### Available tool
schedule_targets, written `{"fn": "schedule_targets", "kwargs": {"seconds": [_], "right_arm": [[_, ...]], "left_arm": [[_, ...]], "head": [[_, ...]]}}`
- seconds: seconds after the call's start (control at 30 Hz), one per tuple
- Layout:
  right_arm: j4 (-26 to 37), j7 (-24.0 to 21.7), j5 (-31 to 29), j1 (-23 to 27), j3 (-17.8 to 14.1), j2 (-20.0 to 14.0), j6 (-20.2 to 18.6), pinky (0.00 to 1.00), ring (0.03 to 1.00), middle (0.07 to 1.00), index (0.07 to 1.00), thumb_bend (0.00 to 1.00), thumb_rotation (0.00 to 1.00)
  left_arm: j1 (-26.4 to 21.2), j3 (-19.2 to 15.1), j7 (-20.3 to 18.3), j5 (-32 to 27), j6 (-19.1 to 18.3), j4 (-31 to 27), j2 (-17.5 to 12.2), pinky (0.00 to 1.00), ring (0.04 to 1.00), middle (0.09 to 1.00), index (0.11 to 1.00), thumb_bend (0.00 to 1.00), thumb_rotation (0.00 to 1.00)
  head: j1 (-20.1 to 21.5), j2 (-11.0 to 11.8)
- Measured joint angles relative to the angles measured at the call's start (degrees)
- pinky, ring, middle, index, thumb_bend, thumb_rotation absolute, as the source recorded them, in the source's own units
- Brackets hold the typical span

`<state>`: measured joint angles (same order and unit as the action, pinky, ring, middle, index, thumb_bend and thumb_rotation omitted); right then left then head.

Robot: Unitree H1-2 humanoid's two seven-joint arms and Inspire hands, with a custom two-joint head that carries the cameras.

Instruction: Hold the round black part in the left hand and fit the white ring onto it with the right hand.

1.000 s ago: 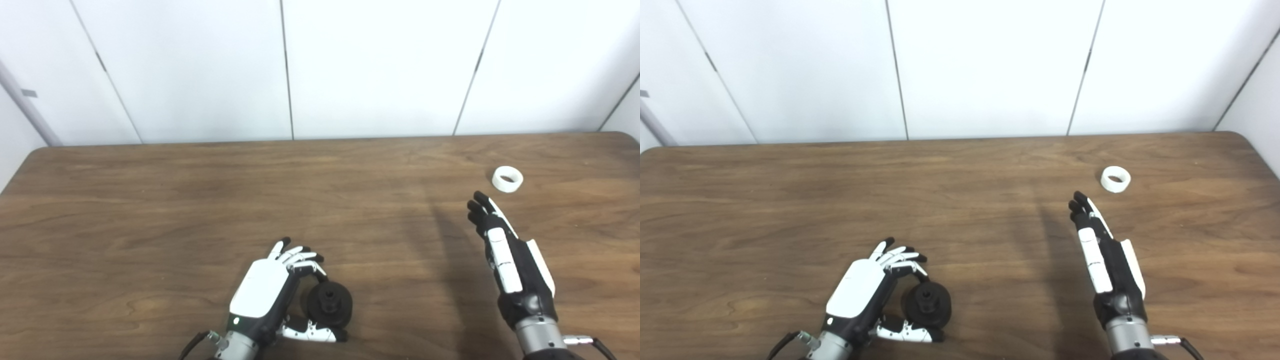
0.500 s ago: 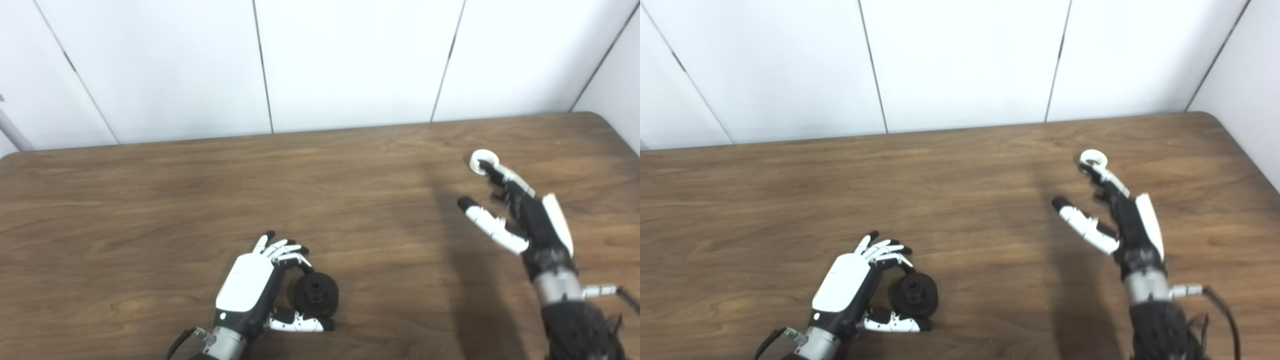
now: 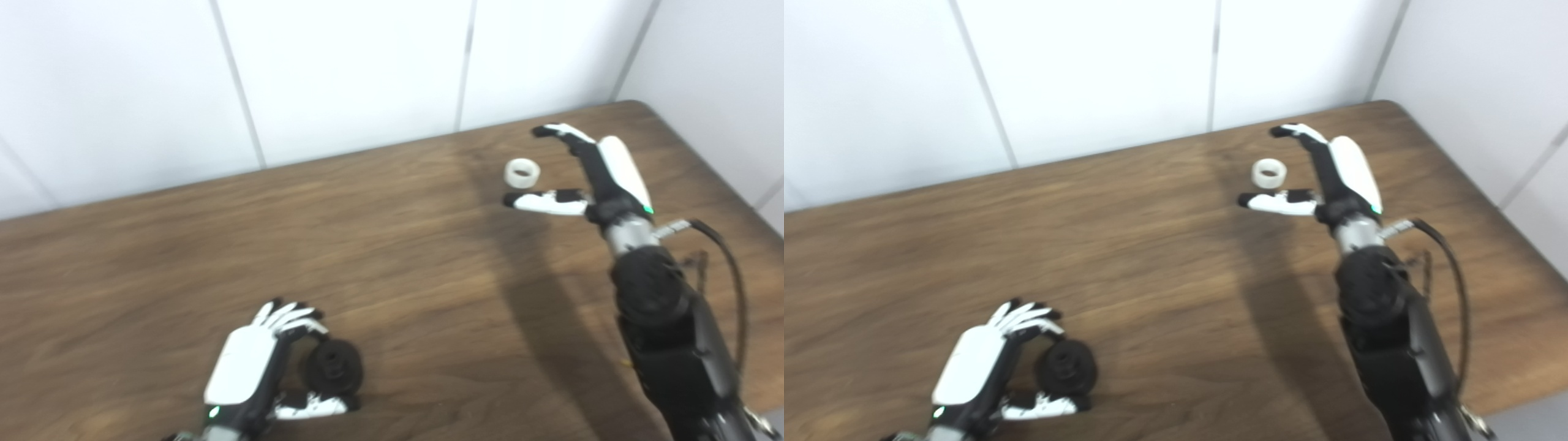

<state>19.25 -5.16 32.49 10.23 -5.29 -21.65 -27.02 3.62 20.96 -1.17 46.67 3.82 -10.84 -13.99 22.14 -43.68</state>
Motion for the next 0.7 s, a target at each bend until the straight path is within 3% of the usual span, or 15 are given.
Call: {"fn": "schedule_targets", "kwargs": {"seconds": [0.3, 0.53, 0.7], "right_arm": [[-10.30, -2.95, 3.54, 7.26, 0.53, -3.01, -0.08, 0.79, 0.917, 0.920, 0.732, 0.83, 0.20], [-19.22, -4.73, 4.09, 13.02, 1.99, -6.11, -0.08, 0.97, 0.952, 0.933, 0.733, 0.87, 0.20], [-24.95, -6.59, 4.99, 16.12, 2.93, -6.43, -0.12, 1.00, 0.969, 0.941, 0.739, 0.86, 0.24]], "left_arm": [[0.27, -0.88, -0.33, -0.60, 1.38, 0.04, -0.09, 0.96, 0.837, 0.772, 0.484, 0.52, 0.05], [0.81, -1.37, -0.24, -0.95, 1.64, 0.02, -0.10, 0.95, 0.837, 0.772, 0.484, 0.52, 0.05], [1.15, -1.49, -0.73, -0.92, 1.25, -0.55, -0.10, 0.96, 0.842, 0.776, 0.484, 0.52, 0.05]], "head": [[1.41, 0.53], [2.03, 0.88], [2.11, 1.23]]}}
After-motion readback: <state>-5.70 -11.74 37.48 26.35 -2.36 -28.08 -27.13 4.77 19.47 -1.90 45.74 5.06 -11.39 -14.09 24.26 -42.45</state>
